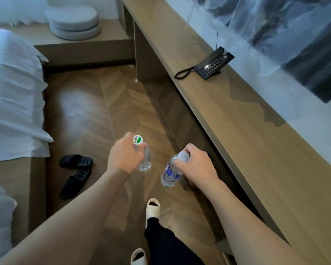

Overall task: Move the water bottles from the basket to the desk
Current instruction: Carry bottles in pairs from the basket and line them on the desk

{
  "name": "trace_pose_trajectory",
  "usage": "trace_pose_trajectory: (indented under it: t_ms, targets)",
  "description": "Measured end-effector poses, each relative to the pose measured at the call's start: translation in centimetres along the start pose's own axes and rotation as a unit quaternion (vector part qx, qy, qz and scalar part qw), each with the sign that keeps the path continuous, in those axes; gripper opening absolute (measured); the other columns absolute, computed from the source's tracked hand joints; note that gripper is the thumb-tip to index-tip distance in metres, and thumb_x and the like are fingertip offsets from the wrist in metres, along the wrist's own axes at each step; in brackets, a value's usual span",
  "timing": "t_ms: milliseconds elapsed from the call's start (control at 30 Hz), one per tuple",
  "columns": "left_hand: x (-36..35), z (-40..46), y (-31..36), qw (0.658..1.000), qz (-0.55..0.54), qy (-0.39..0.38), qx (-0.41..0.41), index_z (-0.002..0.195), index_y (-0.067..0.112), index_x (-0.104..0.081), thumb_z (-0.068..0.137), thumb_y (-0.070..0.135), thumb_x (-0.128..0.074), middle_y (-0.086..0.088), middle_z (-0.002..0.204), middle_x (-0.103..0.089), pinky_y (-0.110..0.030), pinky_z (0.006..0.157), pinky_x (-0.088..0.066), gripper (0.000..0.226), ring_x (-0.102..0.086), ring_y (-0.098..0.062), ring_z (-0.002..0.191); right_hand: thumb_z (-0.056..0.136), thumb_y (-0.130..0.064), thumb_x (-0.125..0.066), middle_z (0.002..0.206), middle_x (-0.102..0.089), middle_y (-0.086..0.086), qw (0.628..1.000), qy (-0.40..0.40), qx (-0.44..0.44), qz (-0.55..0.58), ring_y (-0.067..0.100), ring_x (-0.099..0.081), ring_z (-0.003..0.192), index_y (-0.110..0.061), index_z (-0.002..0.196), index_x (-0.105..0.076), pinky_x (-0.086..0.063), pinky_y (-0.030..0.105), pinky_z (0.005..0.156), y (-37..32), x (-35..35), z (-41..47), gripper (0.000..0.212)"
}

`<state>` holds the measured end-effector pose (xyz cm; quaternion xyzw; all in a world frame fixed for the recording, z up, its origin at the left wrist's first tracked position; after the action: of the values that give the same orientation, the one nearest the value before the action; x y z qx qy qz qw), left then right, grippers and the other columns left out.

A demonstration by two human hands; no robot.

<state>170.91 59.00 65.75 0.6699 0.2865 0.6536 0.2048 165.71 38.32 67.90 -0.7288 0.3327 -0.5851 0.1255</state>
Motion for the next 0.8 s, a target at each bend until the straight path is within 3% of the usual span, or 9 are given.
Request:
trace_pose_trajectory:
  t_ms: [300,467,567,800]
  targets:
    - [4.0,18.9,-2.4,0.998,0.002,0.056,0.016,0.083,0.014,-0.045,0.089,0.035,-0.063,-0.003,0.076,-0.055,-0.033,0.064,-0.035,0.028,-0.051,-0.029,0.073,0.07,-0.038,-0.063,0.071,-0.062,0.0,0.999,-0.01,0.038,0.025,0.026,-0.062,0.07,-0.019,0.076,-0.047,-0.049,0.039,0.057,-10.1,-2.0,18.6,0.025]
    - [7.4,28.2,-4.8,0.996,0.002,0.082,0.02,0.085,0.014,-0.049,0.088,0.037,-0.061,0.002,0.076,-0.056,-0.031,0.064,-0.033,0.026,-0.051,-0.025,0.073,0.072,-0.04,-0.065,0.073,-0.064,-0.001,0.998,-0.021,0.056,0.021,0.021,-0.063,0.069,-0.02,0.077,-0.049,-0.053,0.04,0.059,-17.5,-3.6,27.1,0.026]
    - [9.3,34.6,-6.3,0.997,0.004,0.083,0.002,0.087,0.014,-0.052,0.088,0.038,-0.062,0.002,0.078,-0.059,-0.032,0.063,-0.036,0.026,-0.056,-0.024,0.074,0.072,-0.039,-0.067,0.074,-0.063,-0.001,0.997,-0.024,0.068,0.028,0.02,-0.062,0.069,-0.02,0.078,-0.051,-0.05,0.036,0.055,-22.2,-4.6,32.5,0.025]
    - [15.6,51.2,-7.1,0.996,-0.016,0.079,-0.048,0.085,0.016,-0.054,0.086,0.036,-0.068,0.006,0.073,-0.056,-0.031,0.06,-0.038,0.025,-0.055,-0.02,0.071,0.069,-0.041,-0.066,0.074,-0.063,-0.002,0.997,0.019,0.049,0.05,0.02,-0.065,0.072,-0.018,0.081,-0.055,-0.058,0.043,0.06,-32.9,-5.9,44.4,0.028]
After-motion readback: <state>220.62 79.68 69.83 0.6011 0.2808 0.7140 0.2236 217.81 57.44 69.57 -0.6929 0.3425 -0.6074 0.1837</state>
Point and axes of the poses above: each hand's wrist, its own z-axis towards the middle knuckle, its own x-axis out of the back of the hand, y = z × x, the point moved 1 cm from there along z, towards the middle knuckle
